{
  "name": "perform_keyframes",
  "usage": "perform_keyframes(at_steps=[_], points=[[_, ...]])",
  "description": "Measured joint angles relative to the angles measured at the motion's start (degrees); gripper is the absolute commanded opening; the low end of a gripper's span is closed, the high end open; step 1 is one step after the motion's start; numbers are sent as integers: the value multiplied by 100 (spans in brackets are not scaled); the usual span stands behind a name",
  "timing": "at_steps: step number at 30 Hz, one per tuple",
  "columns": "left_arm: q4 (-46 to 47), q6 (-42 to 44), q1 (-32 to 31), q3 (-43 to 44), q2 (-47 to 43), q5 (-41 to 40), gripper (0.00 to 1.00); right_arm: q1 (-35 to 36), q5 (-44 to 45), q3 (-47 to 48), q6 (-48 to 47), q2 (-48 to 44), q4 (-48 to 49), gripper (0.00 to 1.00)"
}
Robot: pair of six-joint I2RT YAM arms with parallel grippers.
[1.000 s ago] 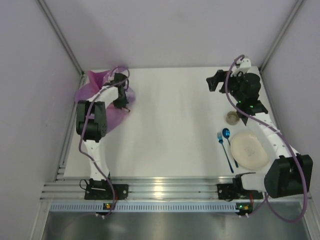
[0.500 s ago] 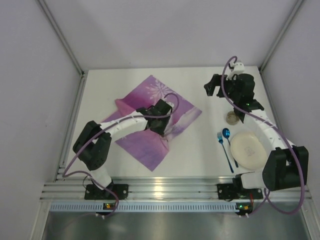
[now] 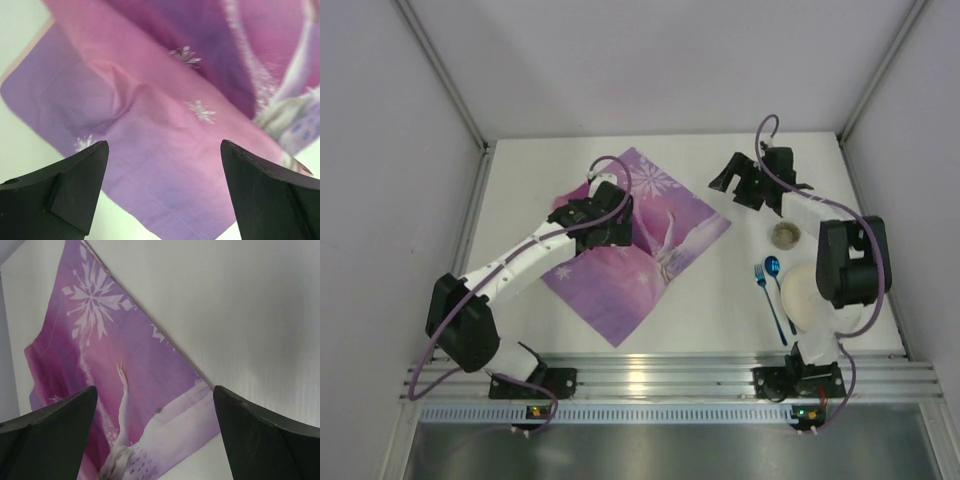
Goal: Set the dinner table for one person
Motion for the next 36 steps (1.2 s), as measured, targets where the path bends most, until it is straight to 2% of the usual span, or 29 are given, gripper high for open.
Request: perform_keyframes(at_steps=[3,7,14,16,19,22,23,25,26,28,29,31,32,34,36], points=[[-166,-365,363,-221,-35,-55,99,0,-201,656,81,833,-354,100],[-382,-741,933,-828,-328,61,99,-2,-291,1268,96,1421,-857,100],[-570,-1412,2433,-1731,-621,553,99,109,-459,2009,107,2170,-1327,98],[-625,-1556,2640,-1958,-621,675,99,203,-516,2177,83,2271,-1401,97],[-643,-1727,2841,-2186,-568,938,99,463,-557,2326,48,2378,-1497,88],[-562,-1812,2994,-2256,-326,1180,99,796,-619,2452,-7,2490,-1602,72],[-518,-1832,3027,-2282,-216,1246,99,914,-673,2465,-31,2522,-1602,62],[-433,-1856,3049,-2317,42,1331,99,1067,-695,2465,-87,2566,-1672,49],[-400,-1871,3058,-2282,168,1429,97,1128,-730,2465,-105,2594,-1707,37],[-260,-1853,3071,-2236,273,1528,88,1215,-734,2465,-184,2632,-1832,26],[-234,-1829,3077,-2177,358,1596,68,1220,-754,2465,-186,2653,-1891,14],[-118,-1786,3086,-2026,597,1803,54,1198,-754,2463,-238,2669,-1991,1],[-103,-1718,3082,-1897,756,1912,26,1169,-756,2461,-264,2669,-2070,0],[-20,-1676,3077,-1683,986,2092,3,1099,-785,2455,-293,2669,-2164,0],[-72,-1585,3047,-1405,1252,2159,0,1016,-850,2374,-330,2632,-2181,0]])
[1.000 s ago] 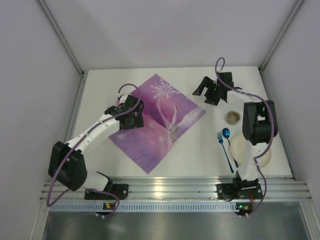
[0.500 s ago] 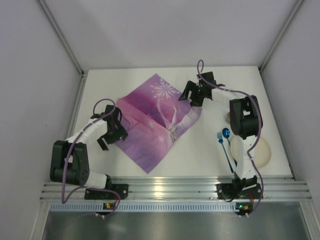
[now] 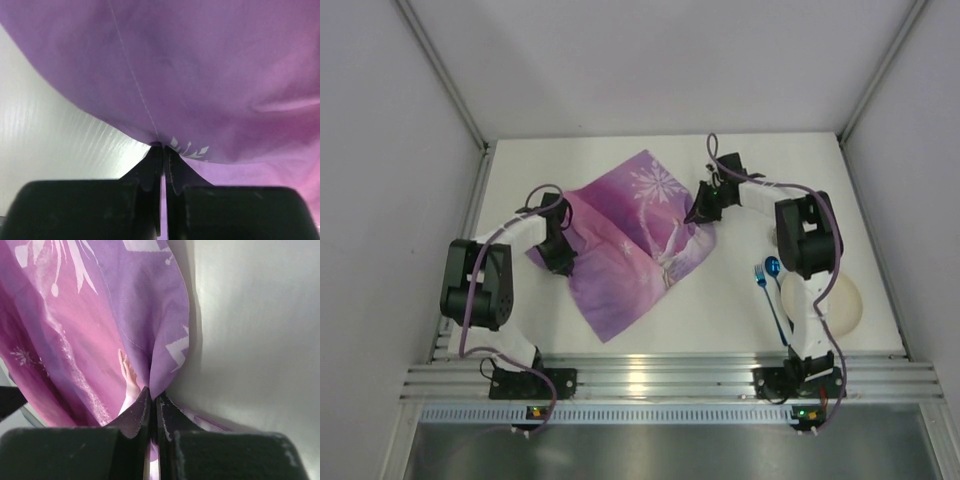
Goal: Set the dinner table for one person
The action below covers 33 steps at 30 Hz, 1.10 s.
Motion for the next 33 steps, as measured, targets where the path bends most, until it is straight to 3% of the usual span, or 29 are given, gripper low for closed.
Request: perform_keyframes(at_steps=[11,18,27,28,29,33], points=[[-505,791,57,2118,1456,-673,0,-1003,638,-1746,-286,-1425,-435,0],[-431,1246,199,2887,1987,-1235,0,-1060,940,-1882,-280,-1613,-737,0],[-479,1827,431,3679,2511,-1274,0,-949,691,-1912,-262,-1615,-927,1],[-503,1858,437,3777,2564,-1274,0,-938,667,-1912,-267,-1613,-966,10],[-516,1886,444,3873,2625,-1272,0,-929,651,-1910,-264,-1613,-997,33],[-452,1978,483,3976,2693,-1368,0,-927,481,-1810,-260,-1650,-1202,73]])
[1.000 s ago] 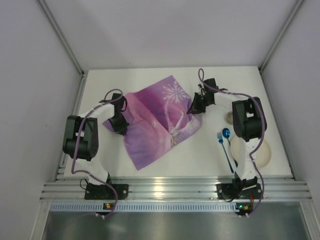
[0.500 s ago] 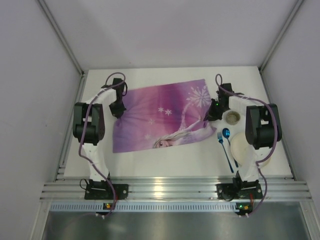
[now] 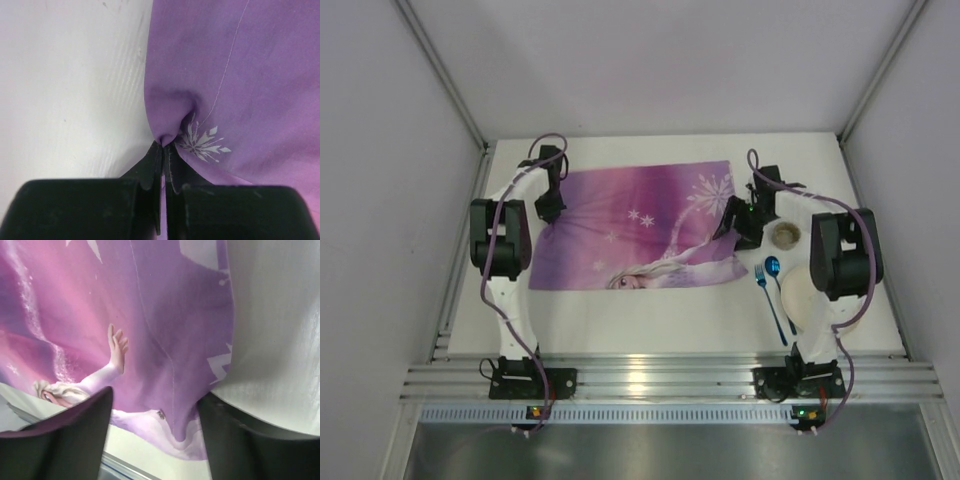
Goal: Set the dinner table for one person
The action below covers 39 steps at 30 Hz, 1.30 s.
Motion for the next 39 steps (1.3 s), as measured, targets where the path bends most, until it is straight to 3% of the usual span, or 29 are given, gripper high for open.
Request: perform_keyframes(at_steps=[2,4,8,13,16,17,19,21,23,27,33,39], points=[[28,26,39,0,0,-22,2,2,4,31,-42,-72,-52,83],[35,61,70,13,2,-42,10,0,127,31,-111,-142,-195,84],[44,149,101,37,11,-94,18,0,389,61,-199,-275,-608,86],[74,393,109,234,87,-149,14,0,636,205,-354,-719,-1032,91],[13,431,122,870,407,-146,21,0,861,304,-470,-1108,-1241,98],[28,428,129,1032,505,-140,25,-2,957,337,-505,-1259,-1311,99],[52,417,133,1067,538,-125,59,-26,1163,365,-575,-1513,-1405,100],[72,341,133,955,514,-96,84,-74,1355,363,-619,-1749,-1486,100],[87,291,136,835,396,-131,98,-197,1545,354,-640,-1934,-1567,100],[61,160,155,413,-46,-144,98,-813,1919,330,-667,-2037,-1628,100],[-31,15,157,-557,-1285,-157,98,-2100,2389,162,-573,-2002,-1641,86],[-50,-70,160,-1095,-2284,-98,98,-2208,2378,166,-433,-1427,-1432,69]])
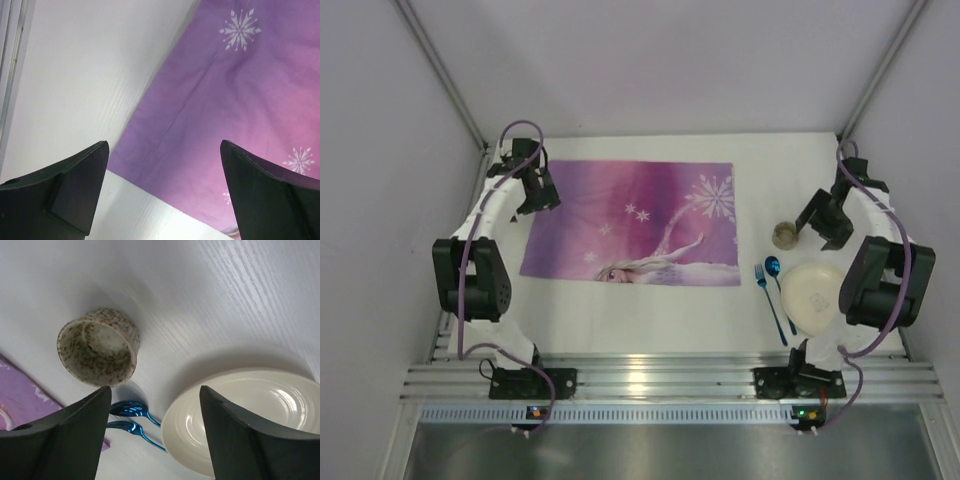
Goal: Set the dinner table for one person
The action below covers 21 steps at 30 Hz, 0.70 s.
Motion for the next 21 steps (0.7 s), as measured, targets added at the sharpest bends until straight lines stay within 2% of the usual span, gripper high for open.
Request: perform_keyframes(at_steps=[3,6,11,12,13,15,21], points=[[-15,-39,-2,-286,-247,63,98,13,-48,2,50,361,166,61],[-22,-59,0,-605,-387,114,98,37,-44,7,72,684,310,44],[-28,-66,0,-955,-511,155,98,227,59,24,94,1016,496,31],[-31,-66,0,-994,-531,170,98,315,96,70,83,1095,511,25],[-31,-66,0,-1023,-546,190,98,402,118,129,68,1176,518,11],[-33,-66,0,-1038,-557,223,98,570,164,282,72,1307,529,0],[-37,-57,0,-1038,-614,271,98,955,348,1045,160,1364,393,0]])
